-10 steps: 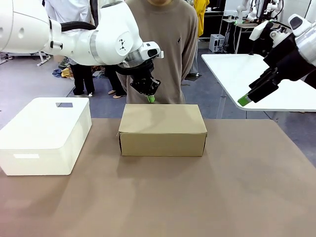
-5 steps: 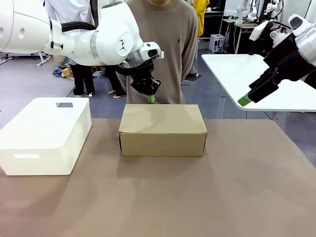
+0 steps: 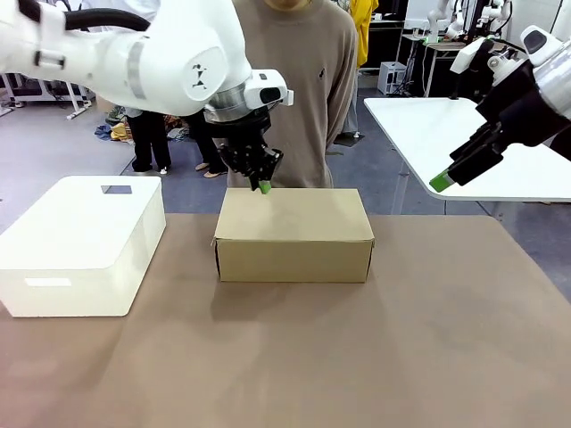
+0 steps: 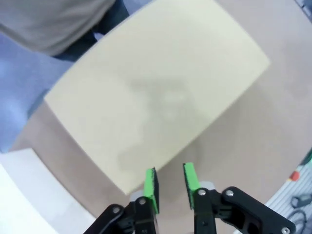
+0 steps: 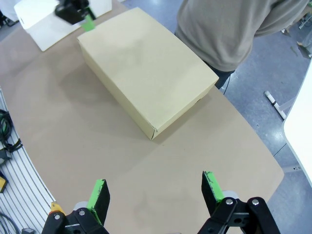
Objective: Pack the shoes into the box.
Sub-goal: Press down on the lid of the Shoes Box.
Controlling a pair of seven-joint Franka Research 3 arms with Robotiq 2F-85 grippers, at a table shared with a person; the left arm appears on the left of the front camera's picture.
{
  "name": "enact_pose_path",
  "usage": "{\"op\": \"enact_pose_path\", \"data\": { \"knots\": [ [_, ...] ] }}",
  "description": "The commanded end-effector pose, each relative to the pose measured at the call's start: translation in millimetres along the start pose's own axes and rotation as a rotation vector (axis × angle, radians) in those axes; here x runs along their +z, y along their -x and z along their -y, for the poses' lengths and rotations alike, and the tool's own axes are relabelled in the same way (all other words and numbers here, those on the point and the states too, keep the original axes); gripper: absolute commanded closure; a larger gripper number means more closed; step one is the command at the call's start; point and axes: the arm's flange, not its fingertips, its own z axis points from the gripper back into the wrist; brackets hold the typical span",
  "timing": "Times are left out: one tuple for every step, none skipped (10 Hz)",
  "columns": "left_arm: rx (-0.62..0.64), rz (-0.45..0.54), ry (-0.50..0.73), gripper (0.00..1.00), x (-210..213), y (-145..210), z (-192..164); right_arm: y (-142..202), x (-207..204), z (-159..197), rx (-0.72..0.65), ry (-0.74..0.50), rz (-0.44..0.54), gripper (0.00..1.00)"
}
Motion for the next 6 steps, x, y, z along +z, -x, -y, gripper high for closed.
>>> {"op": "enact_pose_path", "data": {
  "knots": [
    [-0.073,-0.019,0.002,0.00,14,39,-8,-4,0,0,-0.015,0.017,-0.008,0.00],
    [-0.125,-0.004,0.018,0.00,22,55,-14,-4,0,0,-0.015,0.017,-0.008,0.00],
    [-0.175,0.011,0.034,0.00,27,71,-20,-4,0,0,-0.015,0.017,-0.008,0.00],
    [-0.186,0.041,0.063,0.00,33,87,-28,-4,0,0,-0.015,0.017,-0.008,0.00],
    [-0.176,0.067,0.077,0.00,36,100,-34,-4,0,0,-0.015,0.017,-0.008,0.00],
    [-0.197,0.096,0.086,0.00,40,112,-35,-4,0,0,-0.015,0.017,-0.008,0.00]
  ]
}}
